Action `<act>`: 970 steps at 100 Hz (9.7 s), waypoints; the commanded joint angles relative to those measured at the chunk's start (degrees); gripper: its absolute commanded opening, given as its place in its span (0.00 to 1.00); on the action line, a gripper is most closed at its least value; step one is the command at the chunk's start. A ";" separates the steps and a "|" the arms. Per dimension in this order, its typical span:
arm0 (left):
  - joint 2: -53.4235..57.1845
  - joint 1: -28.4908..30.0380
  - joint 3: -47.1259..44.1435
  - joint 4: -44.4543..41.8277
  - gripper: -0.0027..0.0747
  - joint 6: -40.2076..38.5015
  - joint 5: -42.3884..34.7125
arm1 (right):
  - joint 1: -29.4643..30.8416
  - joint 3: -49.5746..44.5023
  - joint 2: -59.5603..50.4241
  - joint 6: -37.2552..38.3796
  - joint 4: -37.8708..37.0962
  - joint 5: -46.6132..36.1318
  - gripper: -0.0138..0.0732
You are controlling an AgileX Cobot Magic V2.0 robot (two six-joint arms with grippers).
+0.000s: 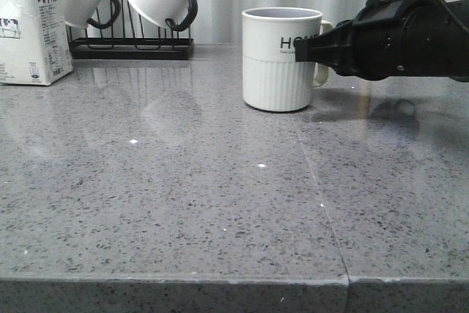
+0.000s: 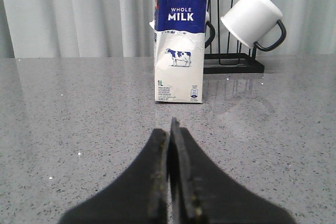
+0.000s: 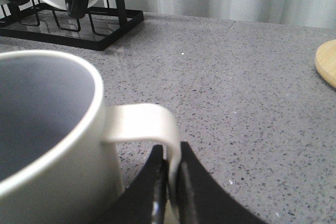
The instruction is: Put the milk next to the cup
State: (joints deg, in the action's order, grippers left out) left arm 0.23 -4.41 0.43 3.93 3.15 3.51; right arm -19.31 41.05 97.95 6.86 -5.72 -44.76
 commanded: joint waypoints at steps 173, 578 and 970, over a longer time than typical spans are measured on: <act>-5.50 0.12 14.69 -1.13 0.01 -0.16 6.00 | 0.03 -31.11 -86.38 3.94 -0.50 49.42 0.08; -84.61 -31.87 55.00 3.18 0.44 -1.80 -30.37 | 0.03 -31.11 -86.38 3.94 -0.50 49.42 0.08; 1.76 -0.36 -3.46 -0.27 0.01 2.43 -2.00 | 0.03 -31.11 -86.33 3.94 -0.50 49.43 0.08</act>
State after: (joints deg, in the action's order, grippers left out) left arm 0.26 -4.95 0.44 3.63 5.56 5.53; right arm -19.31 8.31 11.17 11.02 -5.94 8.96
